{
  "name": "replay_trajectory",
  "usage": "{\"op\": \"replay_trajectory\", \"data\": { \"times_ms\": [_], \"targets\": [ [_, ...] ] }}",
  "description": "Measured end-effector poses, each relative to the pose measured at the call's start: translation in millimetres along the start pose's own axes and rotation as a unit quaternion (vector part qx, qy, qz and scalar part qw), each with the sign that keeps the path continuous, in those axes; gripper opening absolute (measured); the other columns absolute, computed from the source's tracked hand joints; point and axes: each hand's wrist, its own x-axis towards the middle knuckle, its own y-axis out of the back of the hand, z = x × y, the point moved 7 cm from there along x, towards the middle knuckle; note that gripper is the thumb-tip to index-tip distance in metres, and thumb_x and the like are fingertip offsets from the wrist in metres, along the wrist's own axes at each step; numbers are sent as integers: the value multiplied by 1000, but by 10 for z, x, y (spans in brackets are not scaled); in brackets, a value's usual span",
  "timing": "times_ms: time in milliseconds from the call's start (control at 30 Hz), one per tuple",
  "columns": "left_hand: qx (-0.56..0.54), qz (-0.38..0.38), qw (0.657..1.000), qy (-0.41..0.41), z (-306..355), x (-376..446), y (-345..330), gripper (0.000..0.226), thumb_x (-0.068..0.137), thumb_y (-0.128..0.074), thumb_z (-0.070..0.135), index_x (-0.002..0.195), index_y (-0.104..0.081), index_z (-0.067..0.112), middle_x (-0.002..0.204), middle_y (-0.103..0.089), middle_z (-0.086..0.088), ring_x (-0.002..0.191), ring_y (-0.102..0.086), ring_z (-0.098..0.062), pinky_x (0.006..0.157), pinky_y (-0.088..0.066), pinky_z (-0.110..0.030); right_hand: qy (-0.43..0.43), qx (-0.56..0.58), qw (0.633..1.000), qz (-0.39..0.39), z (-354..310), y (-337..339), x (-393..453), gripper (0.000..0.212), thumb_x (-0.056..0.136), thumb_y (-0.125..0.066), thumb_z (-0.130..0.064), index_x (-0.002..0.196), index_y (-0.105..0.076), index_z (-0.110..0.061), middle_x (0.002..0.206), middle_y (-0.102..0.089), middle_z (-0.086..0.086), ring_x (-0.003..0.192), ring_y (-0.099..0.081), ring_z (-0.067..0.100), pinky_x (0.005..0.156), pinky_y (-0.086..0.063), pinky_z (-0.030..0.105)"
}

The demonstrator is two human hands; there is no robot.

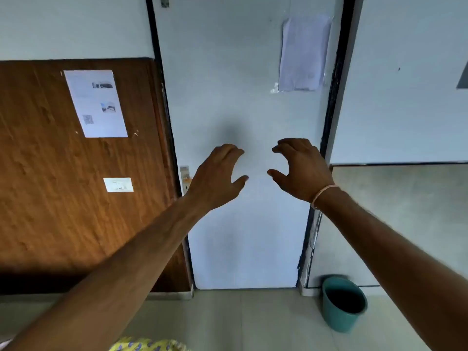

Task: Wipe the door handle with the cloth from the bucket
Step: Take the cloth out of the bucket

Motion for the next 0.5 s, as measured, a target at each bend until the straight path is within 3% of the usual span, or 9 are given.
{"op": "replay_trajectory", "data": {
  "times_ms": [167, 500],
  "targets": [
    [-30, -50, 998, 14, -29, -161, -335, 62, 98, -80, 32, 152, -58, 11, 151, -58, -7, 142, -54, -27, 114, -52, -43, -45, 9, 998, -44, 107, -268, -291, 62, 87, -88, -35, 140, -66, -13, 146, -65, 9, 138, -56, 36, 111, -50, 50],
    [-128, -94, 987, 3, 99, -435, -978, 55, 96, -82, 31, 144, -66, 10, 140, -70, -5, 129, -67, -26, 111, -54, -40, -181, 77, 979, -55, 369, -626, -1086, 55, 91, -86, -22, 142, -65, -17, 136, -73, 5, 123, -69, 30, 105, -58, 47]
  ]
}}
